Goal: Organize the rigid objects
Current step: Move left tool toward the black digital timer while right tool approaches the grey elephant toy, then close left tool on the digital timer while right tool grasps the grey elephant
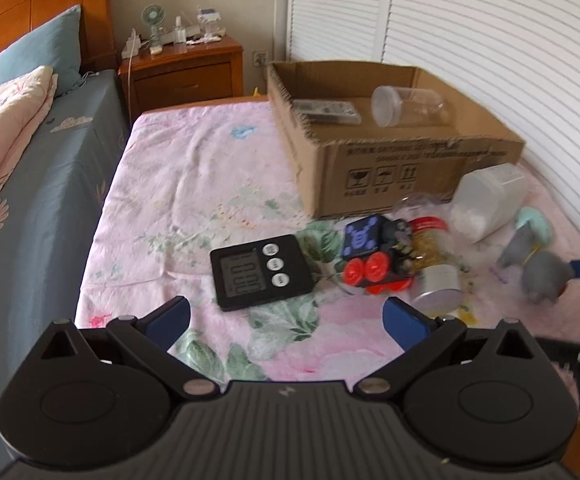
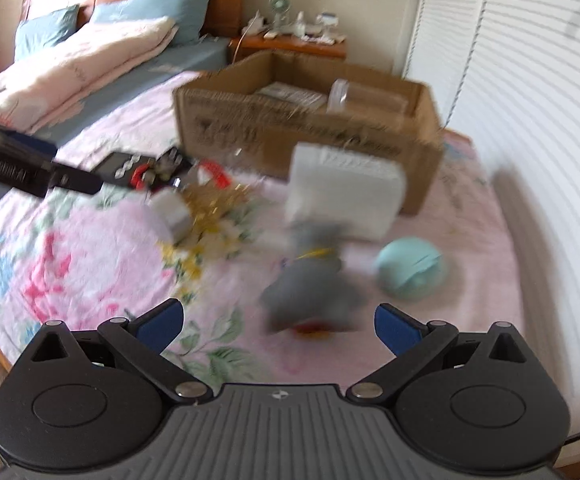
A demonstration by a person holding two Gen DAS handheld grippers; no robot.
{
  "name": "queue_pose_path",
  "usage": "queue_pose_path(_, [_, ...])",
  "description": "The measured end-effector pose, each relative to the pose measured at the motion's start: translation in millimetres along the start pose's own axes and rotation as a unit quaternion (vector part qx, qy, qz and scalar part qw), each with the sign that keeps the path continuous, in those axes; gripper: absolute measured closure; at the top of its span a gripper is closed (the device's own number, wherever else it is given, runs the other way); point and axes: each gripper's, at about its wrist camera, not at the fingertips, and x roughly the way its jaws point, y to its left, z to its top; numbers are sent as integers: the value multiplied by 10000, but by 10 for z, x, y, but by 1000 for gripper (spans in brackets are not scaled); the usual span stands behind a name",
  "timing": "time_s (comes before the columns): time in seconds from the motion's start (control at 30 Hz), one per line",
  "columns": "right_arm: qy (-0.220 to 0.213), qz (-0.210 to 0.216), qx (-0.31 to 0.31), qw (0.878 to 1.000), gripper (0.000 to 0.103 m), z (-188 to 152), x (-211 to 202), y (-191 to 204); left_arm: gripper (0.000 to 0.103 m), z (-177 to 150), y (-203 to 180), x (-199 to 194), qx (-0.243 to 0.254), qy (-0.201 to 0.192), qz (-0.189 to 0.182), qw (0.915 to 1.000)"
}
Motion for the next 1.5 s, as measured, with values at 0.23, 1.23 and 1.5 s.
queue_pose_path(0.23, [156, 36, -36, 9999, 0, -52, 153, 7, 1, -2, 103, 257, -175, 148, 136, 9996])
queue_pose_path(1.23, [-127, 330, 69, 9994, 0, -129, 189, -97, 32, 118, 85, 521, 39, 43, -15, 10000])
queue_pose_path(1.5, [52, 451, -63, 9990, 0, -89, 181, -26, 32, 80, 97, 480, 125, 84, -83, 9999])
